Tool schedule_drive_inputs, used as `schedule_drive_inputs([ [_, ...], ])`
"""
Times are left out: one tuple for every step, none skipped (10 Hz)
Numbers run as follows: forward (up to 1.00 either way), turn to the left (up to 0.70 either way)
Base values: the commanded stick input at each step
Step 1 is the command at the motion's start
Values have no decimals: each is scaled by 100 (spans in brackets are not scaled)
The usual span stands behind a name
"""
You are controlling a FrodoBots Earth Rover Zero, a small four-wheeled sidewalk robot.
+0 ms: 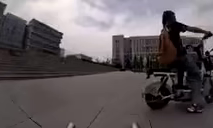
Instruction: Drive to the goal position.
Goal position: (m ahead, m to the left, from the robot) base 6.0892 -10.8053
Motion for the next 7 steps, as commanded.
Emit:
schedule_drive_inputs([
  [70,0],
  [70,0],
  [70,0],
  [70,0],
  [70,0],
  [70,0],
  [70,0],
])
